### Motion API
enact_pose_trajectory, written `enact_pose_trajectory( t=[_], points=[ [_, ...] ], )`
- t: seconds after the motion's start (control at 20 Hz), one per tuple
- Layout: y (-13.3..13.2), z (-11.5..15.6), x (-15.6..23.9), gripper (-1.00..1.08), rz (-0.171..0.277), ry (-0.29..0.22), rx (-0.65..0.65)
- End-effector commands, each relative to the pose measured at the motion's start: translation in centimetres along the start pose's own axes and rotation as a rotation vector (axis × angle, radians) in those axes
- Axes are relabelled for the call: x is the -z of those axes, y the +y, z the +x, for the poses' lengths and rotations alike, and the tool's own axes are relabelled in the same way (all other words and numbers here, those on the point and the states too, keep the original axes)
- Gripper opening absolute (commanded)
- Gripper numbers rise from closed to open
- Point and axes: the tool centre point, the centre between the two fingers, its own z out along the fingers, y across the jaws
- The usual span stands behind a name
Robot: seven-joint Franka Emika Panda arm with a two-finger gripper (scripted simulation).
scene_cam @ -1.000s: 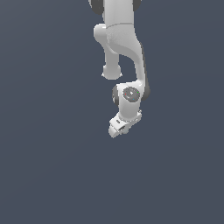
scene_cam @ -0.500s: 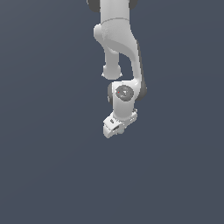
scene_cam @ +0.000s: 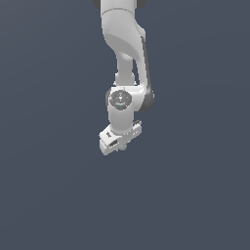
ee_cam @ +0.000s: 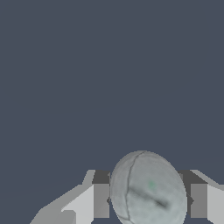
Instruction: Pick up the object and move it to a goal position.
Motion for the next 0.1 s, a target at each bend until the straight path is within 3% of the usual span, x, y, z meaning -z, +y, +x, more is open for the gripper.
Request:
enact_pose_trajectory(
  t=[0.0,0.05],
  points=[
    [0.52,-0.11,0.33,-1.0,0.001,0.0,0.002],
    [0.56,-0.12,0.36,-1.0,0.001,0.0,0.002]
  ],
)
